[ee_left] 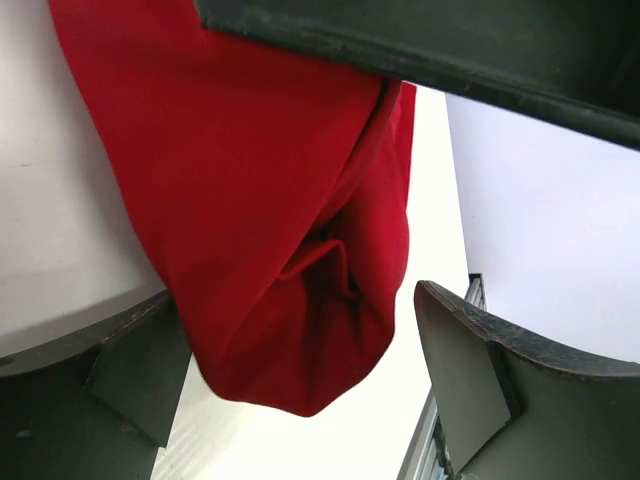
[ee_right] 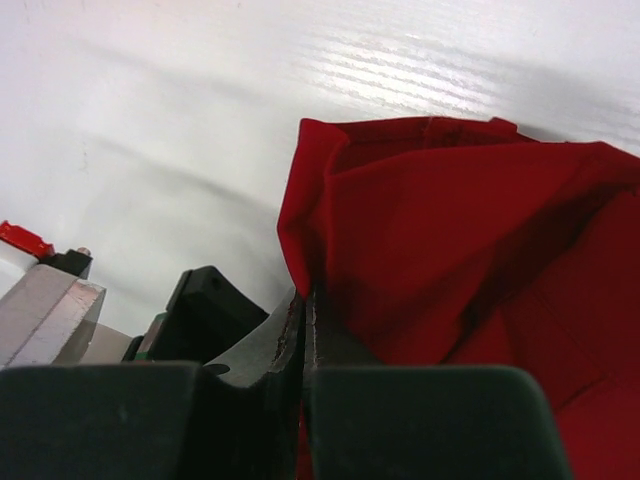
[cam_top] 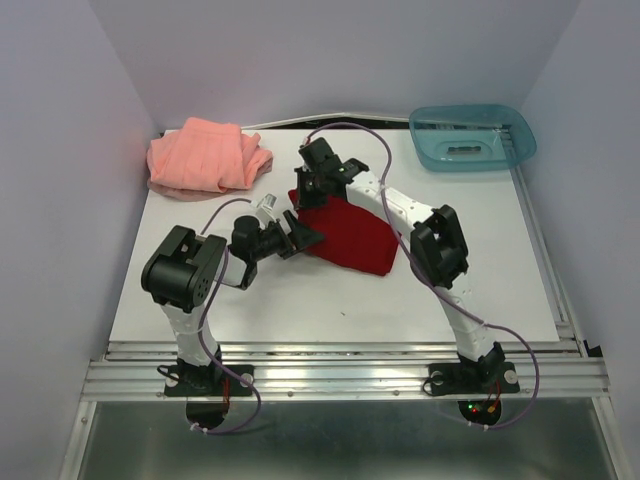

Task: Fold and stack the skirts
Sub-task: Neatly place the folded skirt to the corner

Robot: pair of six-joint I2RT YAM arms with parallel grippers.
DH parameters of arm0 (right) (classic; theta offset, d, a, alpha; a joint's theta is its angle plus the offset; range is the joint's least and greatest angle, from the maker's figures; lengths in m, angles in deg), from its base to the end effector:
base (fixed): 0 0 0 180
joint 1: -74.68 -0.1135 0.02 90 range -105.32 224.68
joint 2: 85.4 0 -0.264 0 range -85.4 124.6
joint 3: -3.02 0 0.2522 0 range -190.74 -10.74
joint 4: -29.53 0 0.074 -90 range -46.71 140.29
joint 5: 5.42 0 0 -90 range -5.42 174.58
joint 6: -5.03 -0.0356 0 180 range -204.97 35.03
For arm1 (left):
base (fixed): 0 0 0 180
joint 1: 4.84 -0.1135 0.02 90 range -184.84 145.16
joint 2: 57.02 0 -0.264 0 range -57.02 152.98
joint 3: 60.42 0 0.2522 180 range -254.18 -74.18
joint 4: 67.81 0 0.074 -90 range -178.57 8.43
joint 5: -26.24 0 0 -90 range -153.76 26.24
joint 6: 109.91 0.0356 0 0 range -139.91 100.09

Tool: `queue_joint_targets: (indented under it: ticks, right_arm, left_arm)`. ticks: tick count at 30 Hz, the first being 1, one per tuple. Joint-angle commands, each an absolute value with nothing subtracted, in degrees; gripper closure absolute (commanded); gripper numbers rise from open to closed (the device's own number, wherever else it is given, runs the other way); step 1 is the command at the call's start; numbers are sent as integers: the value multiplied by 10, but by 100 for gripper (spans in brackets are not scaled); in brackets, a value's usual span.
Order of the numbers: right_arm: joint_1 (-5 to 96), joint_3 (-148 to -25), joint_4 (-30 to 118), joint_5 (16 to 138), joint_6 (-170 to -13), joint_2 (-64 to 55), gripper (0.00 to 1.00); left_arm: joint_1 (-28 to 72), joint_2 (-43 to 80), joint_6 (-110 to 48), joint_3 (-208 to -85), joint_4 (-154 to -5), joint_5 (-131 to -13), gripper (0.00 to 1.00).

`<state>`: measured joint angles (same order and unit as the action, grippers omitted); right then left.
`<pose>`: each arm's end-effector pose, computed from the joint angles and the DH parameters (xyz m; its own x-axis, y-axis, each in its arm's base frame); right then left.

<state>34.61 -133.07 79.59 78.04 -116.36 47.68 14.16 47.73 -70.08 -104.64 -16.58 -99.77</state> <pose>0.4004 0.3421 0.2395 -0.8422 -0.0322 -0.5382 -0.3049 0.8518 0.4261 0.2889 -0.1216 0.1326 -0.7214 -0.4086 -0.5591 0.4027 0.4093 -0.8187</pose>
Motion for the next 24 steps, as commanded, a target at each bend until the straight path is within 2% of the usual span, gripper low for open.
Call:
queue_joint_targets:
  ticks: [1,8,14,17,18,20,21,22,23,24]
  right_arm:
    - [350,-1315,771,760,-1179,427,99]
    - [350,-1307,767,735,-1193,427,99]
    - [350,-1326,766,732,-1197,434,99]
    - [350,-1327,763,719,-1200,433,99]
    - [350,-1326,763,718,-1201,432,99]
    - [350,-1326,760,713,-1199,430,98]
    - [357,-1326,757,707,-1197,428,85]
    - [357,-1325,757,707,-1194,427,74]
    - [364,-1325,755,710,-1183,424,51]
    - [369,-1325,755,722,-1175,420,40]
  left_arm:
    - [143,476,-716,-1048,-81,-1008,1]
    - [145,521,-733,-1077,-66,-992,1]
    - [152,526,-716,-1081,-119,-936,8]
    - [152,533,-711,-1090,-133,-935,25]
    - [152,533,-711,-1091,-141,-930,38]
    - [152,534,-710,-1094,-153,-923,52]
    - [152,533,-705,-1101,-177,-921,64]
    - [152,530,-700,-1101,-190,-915,70]
    - [149,526,-695,-1103,-202,-909,76]
    - [148,522,-692,-1104,-210,-909,93]
